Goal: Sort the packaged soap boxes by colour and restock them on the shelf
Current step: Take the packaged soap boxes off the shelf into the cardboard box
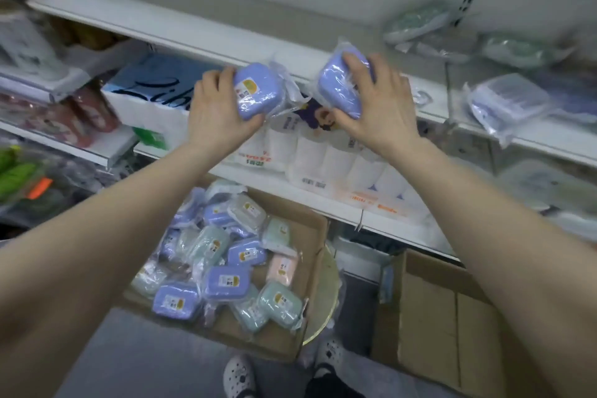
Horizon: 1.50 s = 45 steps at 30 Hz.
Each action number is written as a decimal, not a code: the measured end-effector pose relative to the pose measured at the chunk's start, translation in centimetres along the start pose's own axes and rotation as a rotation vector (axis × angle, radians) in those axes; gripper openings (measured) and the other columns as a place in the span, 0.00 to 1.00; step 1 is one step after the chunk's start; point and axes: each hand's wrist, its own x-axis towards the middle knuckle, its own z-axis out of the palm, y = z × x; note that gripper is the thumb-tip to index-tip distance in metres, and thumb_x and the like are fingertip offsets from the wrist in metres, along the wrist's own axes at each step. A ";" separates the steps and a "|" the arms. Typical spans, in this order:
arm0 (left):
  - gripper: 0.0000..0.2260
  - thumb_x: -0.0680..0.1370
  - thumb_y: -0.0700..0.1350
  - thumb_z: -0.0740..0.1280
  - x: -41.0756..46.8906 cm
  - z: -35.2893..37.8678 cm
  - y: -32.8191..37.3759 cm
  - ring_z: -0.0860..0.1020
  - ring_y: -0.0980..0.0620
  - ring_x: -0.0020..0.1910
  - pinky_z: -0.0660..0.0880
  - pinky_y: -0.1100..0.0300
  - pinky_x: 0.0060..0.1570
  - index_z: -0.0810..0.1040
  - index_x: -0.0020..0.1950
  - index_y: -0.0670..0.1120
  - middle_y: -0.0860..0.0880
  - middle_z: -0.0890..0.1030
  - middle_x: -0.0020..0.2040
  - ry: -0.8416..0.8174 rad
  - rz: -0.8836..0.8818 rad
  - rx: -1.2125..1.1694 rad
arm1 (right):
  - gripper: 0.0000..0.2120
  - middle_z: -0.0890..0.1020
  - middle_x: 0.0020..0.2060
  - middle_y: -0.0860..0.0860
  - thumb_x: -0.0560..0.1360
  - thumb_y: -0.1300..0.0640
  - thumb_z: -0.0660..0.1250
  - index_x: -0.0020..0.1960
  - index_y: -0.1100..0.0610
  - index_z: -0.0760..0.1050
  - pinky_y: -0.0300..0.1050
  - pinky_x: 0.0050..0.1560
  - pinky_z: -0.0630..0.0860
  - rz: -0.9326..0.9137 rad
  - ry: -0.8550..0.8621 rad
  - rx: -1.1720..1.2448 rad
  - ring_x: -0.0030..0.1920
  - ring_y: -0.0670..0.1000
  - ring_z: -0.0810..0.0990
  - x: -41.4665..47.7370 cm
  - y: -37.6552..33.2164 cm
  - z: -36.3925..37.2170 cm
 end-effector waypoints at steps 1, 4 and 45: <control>0.37 0.66 0.58 0.68 -1.4 0.3 -1.7 0.71 0.37 0.57 0.67 0.47 0.59 0.66 0.70 0.40 0.37 0.71 0.60 -0.009 -0.019 0.004 | 0.36 0.72 0.64 0.59 0.69 0.43 0.65 0.74 0.53 0.65 0.55 0.54 0.71 -0.014 -0.008 0.030 0.58 0.63 0.73 -1.3 -1.4 1.6; 0.38 0.66 0.57 0.69 -6.5 2.4 -6.4 0.71 0.36 0.57 0.68 0.46 0.58 0.65 0.70 0.39 0.36 0.71 0.60 -0.130 -0.069 0.041 | 0.37 0.73 0.62 0.60 0.68 0.44 0.65 0.74 0.55 0.64 0.55 0.52 0.73 -0.010 -0.132 0.149 0.56 0.64 0.74 -6.6 -4.8 6.9; 0.32 0.76 0.50 0.70 -16.5 20.2 -12.1 0.59 0.41 0.75 0.55 0.49 0.74 0.62 0.75 0.44 0.42 0.63 0.75 -0.796 0.174 0.233 | 0.32 0.76 0.62 0.63 0.75 0.44 0.68 0.71 0.61 0.69 0.58 0.59 0.73 0.066 -0.639 0.008 0.62 0.65 0.75 -19.9 -1.4 24.6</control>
